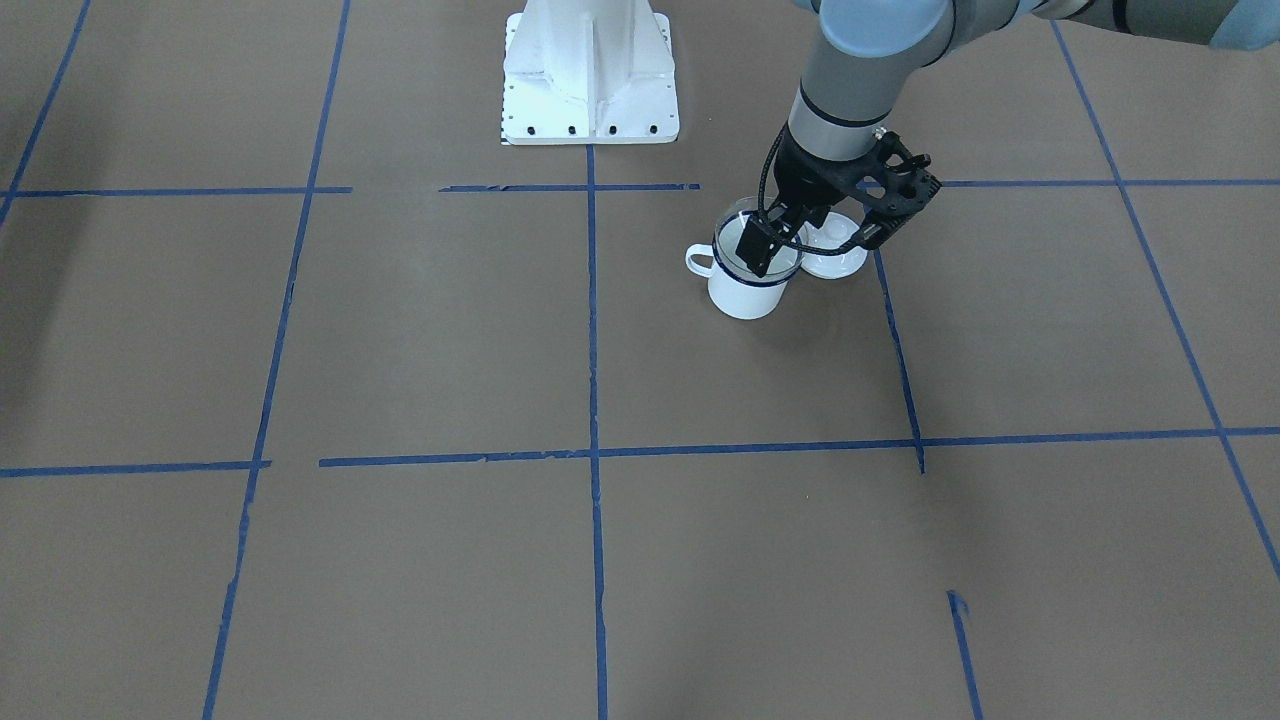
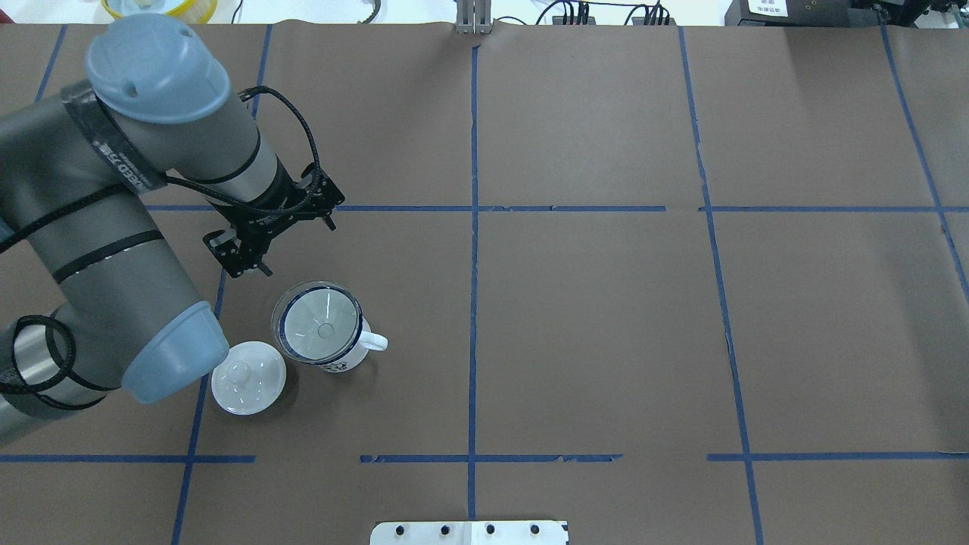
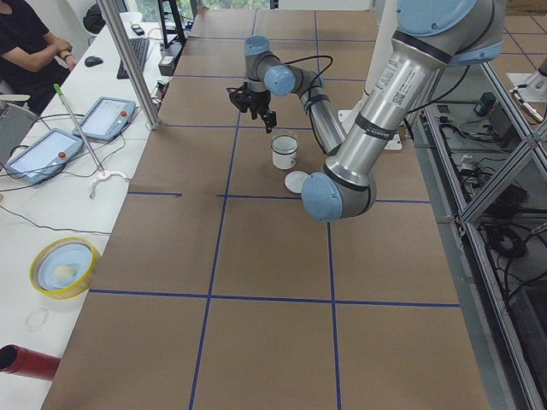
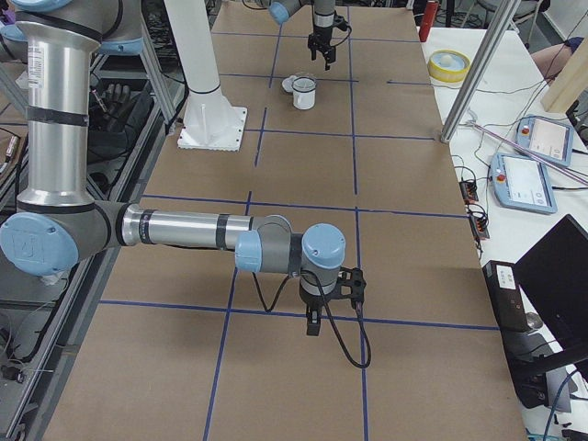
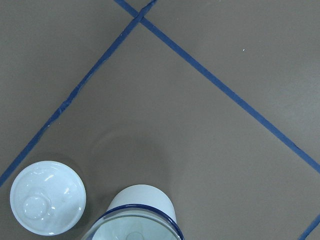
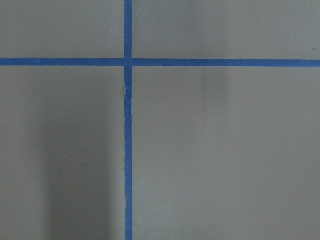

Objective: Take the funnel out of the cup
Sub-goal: 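Move the left gripper down over the mug and grasp the glass funnel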

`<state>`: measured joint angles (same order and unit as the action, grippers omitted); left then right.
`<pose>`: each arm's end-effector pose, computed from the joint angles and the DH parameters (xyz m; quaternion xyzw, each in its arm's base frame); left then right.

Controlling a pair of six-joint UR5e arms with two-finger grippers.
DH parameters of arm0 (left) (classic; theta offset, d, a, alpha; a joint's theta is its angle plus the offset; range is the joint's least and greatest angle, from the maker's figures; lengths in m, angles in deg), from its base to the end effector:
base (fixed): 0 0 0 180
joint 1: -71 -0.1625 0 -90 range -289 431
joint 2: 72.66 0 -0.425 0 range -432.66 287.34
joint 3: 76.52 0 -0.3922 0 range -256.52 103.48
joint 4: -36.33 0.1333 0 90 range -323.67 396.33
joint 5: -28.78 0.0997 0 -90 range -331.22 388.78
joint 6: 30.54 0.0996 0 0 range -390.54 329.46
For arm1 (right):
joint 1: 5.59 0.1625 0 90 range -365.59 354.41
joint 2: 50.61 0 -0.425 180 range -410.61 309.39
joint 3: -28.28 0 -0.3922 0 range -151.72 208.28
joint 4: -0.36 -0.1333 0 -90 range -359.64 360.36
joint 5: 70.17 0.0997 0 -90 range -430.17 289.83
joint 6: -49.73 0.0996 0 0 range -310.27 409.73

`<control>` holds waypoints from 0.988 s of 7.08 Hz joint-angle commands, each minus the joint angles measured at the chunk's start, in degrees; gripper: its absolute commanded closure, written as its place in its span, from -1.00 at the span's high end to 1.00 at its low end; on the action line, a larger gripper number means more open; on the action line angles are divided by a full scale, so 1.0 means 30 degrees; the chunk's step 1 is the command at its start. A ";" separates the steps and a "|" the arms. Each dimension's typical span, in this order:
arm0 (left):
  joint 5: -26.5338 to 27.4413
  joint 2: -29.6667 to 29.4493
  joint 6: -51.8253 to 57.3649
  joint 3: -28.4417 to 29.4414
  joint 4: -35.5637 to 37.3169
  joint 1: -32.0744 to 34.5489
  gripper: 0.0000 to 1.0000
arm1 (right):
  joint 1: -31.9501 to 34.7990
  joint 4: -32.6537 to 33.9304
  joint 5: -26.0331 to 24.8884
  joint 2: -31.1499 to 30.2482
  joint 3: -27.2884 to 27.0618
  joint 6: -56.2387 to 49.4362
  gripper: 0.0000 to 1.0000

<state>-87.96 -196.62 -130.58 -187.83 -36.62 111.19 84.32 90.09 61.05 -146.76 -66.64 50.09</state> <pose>0.3968 -0.4511 0.2009 -0.1281 0.3644 -0.3216 0.8645 0.0670 -0.4451 0.6701 -0.0092 -0.3520 0.0052 0.9360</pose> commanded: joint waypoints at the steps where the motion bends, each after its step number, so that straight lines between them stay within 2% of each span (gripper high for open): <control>1: 0.0211 -0.0513 -0.0167 0.1149 -0.0085 -0.0593 0.90 | 0.0000 0.0001 0.0000 -0.0001 0.0029 0.0000 1.00; 3: 0.0298 -0.0778 -0.0166 0.2032 -0.0493 -0.1325 0.78 | 0.0000 0.0001 0.0000 -0.0001 0.0000 0.0000 1.00; 4: 0.0415 -0.0836 -0.0166 0.2643 -0.0612 -0.1705 0.64 | 0.0000 0.0001 0.0000 -0.0001 0.0000 0.0000 1.00; 7: 0.0387 -0.0720 -0.0166 0.2619 -0.0613 -0.1708 0.13 | 0.0000 0.0001 0.0000 -0.0001 0.0029 0.0000 1.00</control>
<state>-86.73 -198.87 -131.02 -180.09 -38.43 106.15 84.32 90.10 61.05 -146.76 -66.63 50.09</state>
